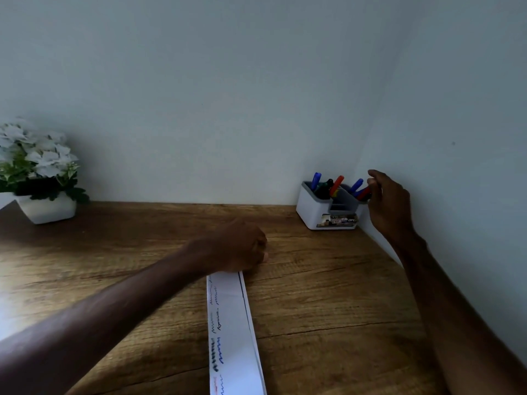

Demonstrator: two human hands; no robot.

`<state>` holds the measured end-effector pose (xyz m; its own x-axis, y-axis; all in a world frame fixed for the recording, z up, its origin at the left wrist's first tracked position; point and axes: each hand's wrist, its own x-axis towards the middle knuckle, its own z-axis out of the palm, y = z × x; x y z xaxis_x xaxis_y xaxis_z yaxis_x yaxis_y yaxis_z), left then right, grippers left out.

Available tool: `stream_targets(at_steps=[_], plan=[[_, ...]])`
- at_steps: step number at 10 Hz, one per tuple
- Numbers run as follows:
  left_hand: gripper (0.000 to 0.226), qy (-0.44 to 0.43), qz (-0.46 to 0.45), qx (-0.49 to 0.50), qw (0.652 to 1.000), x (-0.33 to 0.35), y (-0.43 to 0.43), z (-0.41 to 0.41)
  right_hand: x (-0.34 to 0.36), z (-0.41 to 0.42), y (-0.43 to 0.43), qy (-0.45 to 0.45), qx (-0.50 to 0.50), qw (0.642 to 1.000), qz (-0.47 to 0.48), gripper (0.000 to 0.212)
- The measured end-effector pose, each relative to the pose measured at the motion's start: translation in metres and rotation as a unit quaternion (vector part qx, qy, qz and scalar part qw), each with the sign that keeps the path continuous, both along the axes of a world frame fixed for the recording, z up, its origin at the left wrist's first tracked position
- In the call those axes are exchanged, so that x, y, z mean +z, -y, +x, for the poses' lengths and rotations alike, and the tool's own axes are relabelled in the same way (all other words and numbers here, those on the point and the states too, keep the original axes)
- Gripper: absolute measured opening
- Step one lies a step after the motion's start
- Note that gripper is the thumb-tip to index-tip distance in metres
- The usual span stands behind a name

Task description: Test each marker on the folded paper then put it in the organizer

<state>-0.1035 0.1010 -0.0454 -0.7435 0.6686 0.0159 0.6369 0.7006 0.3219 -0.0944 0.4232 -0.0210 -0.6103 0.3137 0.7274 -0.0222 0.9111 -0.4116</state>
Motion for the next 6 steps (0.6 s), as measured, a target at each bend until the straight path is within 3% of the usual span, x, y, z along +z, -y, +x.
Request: stream_targets(at_steps=[4, 5, 6], plan=[[0.03, -0.037, -0.008, -0.006, 0.999, 0.003, 0.001, 0.001, 0.0, 0.034, 0.053, -0.151, -0.001, 0.988, 0.039, 0.026], [0.028, -0.052, -0.057, 0.0, 0.997, 0.011, -0.005, 0.002, -0.003, 0.056, 0.092, -0.1, 0.05, 0.994, 0.02, 0.025], [0.033, -0.068, -0.063, 0.009, 0.996, 0.019, -0.005, 0.013, -0.019, 0.077, 0.134, 0.019, 0.124, 0.99, 0.059, 0.02]])
